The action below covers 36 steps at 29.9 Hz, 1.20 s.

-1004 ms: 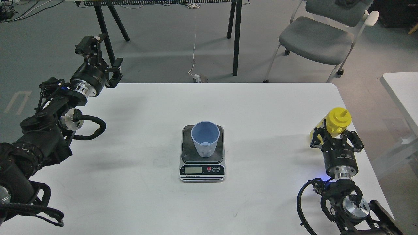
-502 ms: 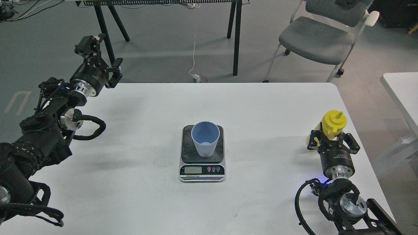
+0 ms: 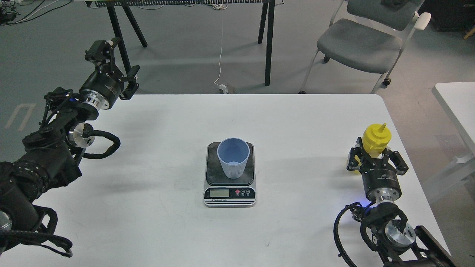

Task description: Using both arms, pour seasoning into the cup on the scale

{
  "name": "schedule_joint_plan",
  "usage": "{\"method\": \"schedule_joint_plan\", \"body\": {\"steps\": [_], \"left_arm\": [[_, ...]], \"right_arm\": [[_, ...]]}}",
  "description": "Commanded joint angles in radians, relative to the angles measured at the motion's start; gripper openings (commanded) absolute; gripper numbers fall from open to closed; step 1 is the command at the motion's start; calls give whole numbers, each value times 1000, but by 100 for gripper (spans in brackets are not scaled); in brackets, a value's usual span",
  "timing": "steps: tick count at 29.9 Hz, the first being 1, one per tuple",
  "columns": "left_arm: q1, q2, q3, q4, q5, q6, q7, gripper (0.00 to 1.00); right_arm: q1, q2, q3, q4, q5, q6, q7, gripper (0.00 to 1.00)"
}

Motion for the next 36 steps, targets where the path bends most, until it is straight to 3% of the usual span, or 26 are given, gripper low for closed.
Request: {"method": "schedule_joint_plan", "body": {"steps": [1, 13, 19, 27, 31, 36], "left_arm": [[3, 0, 0, 0, 1, 0, 0, 94], [2, -5, 0, -2, 3, 0, 0, 95], [3, -5, 0, -2, 3, 0, 0, 94], [5, -2, -2, -2, 3, 0, 0, 95], [5, 0, -2, 0, 3, 0, 0, 95], [3, -15, -5, 0, 1, 0, 0, 95]], "right_arm": [[-3, -1, -2, 0, 0, 18, 0, 94], [-40, -18, -37, 6, 1, 32, -9, 99], [-133, -81, -50, 90, 0, 32, -40, 99], [-276, -352, -137, 169, -8, 41, -43, 99], [-299, -556, -192, 150, -10, 55, -49, 99], [-278, -723, -186, 43, -30, 99, -51, 99]]}}
